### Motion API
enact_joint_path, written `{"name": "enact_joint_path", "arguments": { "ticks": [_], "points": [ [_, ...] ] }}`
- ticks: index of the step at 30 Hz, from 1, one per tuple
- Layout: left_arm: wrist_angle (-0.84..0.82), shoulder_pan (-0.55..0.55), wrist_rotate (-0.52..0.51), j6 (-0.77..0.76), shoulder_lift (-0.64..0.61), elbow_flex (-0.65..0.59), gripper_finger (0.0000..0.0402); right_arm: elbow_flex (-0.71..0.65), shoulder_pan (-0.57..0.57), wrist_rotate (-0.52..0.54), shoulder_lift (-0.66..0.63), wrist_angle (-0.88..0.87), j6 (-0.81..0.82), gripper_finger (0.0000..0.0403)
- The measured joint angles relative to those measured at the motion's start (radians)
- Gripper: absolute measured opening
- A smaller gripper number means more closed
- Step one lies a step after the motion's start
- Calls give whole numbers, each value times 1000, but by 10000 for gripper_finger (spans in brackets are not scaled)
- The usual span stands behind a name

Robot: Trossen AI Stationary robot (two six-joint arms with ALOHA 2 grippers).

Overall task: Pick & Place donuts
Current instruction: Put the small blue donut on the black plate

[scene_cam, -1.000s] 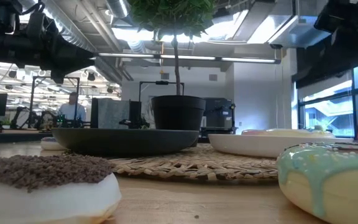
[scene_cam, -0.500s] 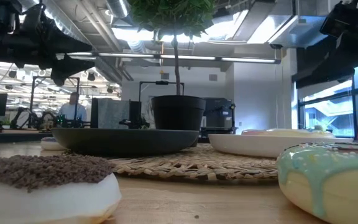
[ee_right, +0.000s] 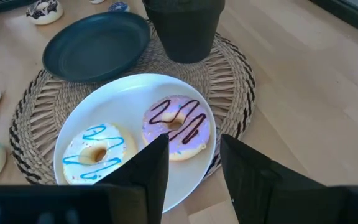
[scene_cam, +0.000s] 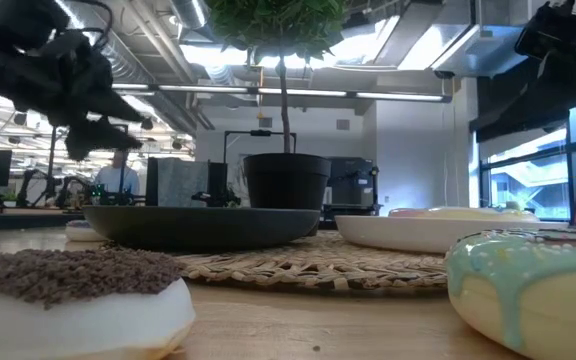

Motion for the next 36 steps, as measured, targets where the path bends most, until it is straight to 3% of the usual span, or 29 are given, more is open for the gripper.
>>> {"name": "enact_joint_path", "arguments": {
  "ticks": [4,12,18,26,36],
  "points": [
    [-73,-71,30,-61,153,69,224,0,0,0,0,0,1,146],
    [-106,-205,-33,-32,454,191,189,0,0,19,0,0,-22,146],
    [-183,-234,-83,-77,619,239,169,0,0,33,1,0,-20,145],
    [-194,-239,-64,-91,738,240,152,0,0,34,1,0,-19,145],
    [-198,-239,-71,-90,790,241,114,0,0,34,1,0,-19,145]
  ]
}}
